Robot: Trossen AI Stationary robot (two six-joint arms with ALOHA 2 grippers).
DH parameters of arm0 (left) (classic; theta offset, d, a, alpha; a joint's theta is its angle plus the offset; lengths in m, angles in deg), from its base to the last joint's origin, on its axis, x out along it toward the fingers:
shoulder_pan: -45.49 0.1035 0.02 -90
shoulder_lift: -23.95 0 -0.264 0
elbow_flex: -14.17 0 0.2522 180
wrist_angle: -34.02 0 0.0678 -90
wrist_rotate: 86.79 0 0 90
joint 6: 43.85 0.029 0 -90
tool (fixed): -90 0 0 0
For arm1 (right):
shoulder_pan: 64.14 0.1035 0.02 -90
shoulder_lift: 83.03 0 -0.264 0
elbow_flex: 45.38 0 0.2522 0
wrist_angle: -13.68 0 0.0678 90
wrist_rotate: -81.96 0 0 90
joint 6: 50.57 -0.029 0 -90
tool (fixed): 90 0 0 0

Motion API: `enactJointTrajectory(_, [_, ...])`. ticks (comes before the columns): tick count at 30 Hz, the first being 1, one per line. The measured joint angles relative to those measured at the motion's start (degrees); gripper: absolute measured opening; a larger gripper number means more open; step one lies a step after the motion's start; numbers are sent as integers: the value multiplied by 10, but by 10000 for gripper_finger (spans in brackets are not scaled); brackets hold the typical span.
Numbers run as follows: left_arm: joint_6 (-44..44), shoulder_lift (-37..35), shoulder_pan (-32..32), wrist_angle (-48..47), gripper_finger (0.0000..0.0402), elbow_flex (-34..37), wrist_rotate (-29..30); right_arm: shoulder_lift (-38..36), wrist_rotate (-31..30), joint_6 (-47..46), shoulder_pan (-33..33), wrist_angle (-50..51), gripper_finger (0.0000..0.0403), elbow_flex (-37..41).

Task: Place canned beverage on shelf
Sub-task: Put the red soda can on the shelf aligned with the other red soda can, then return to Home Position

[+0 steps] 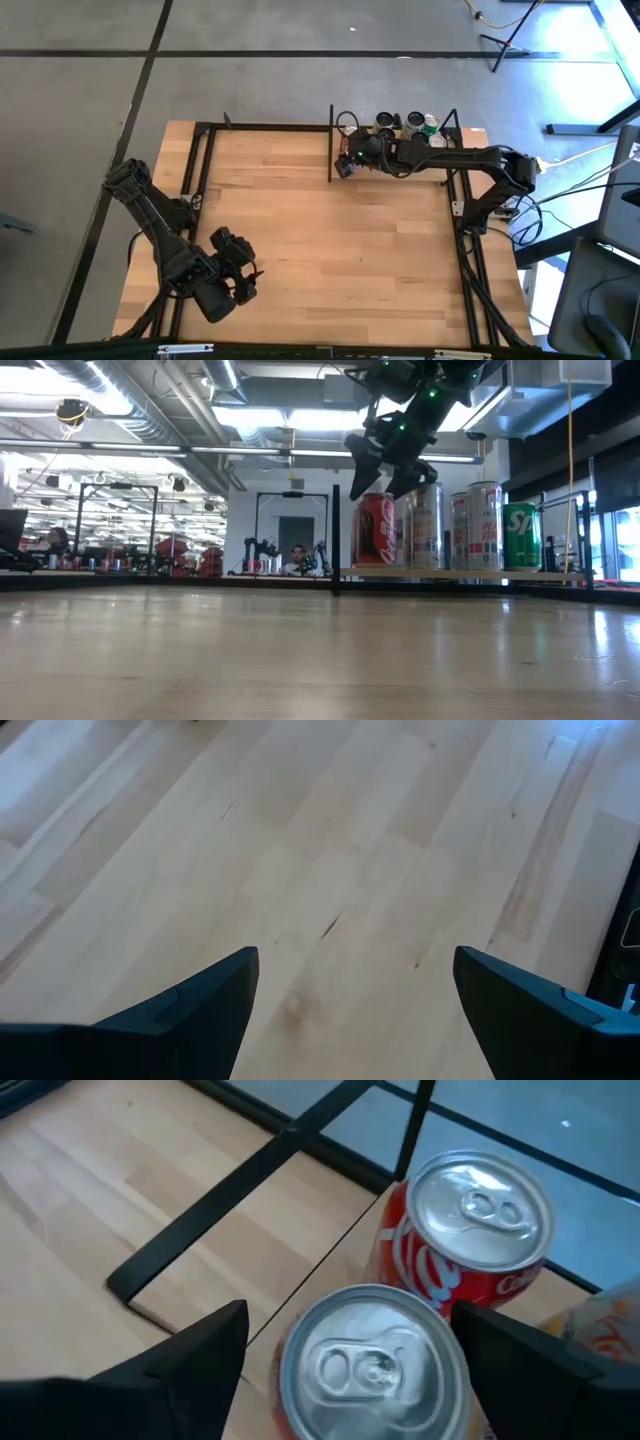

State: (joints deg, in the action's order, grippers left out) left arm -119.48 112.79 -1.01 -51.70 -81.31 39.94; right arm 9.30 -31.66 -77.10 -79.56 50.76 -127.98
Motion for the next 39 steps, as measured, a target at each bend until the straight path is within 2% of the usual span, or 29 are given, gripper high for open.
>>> enactJointTrajectory(4, [3, 0, 0, 0, 322, 0, 0, 0, -13, 0, 0, 1, 337, 0])
enactJointTrajectory(10, [3, 0, 0, 0, 322, 0, -1, -1, -14, 5, 0, 22, 327, -14])
enactJointTrajectory(19, [-1, 0, 0, 7, 322, 0, -21, -4, 65, 62, 25, 241, 306, -175])
enactJointTrajectory(23, [17, 0, 0, 14, 322, 0, -29, -13, 90, 75, 75, 278, 280, -237])
enactJointTrajectory(26, [72, -2, 12, 23, 307, 0, -35, -28, 130, 90, 126, 277, 232, -245])
enactJointTrajectory(30, [155, -24, 42, 55, 241, 0, -44, -61, 173, 103, 193, 263, 126, -205])
enactJointTrajectory(33, [237, -42, 72, 75, 164, 0, -50, -101, 181, 102, 233, 204, 37, -138])
enactJointTrajectory(34, [260, -49, 84, 82, 136, 0, -51, -114, 194, 101, 242, 176, 19, -110])
enactJointTrajectory(35, [281, -57, 97, 88, 108, 0, -51, -130, 212, 101, 248, 148, 11, -79])
enactJointTrajectory(38, [347, -75, 134, 112, 30, 0, -58, -183, 277, 86, 243, 48, 24, 23])
enactJointTrajectory(39, [369, -79, 147, 123, 16, 0, -69, -202, 304, 79, 234, 6, 27, 55])
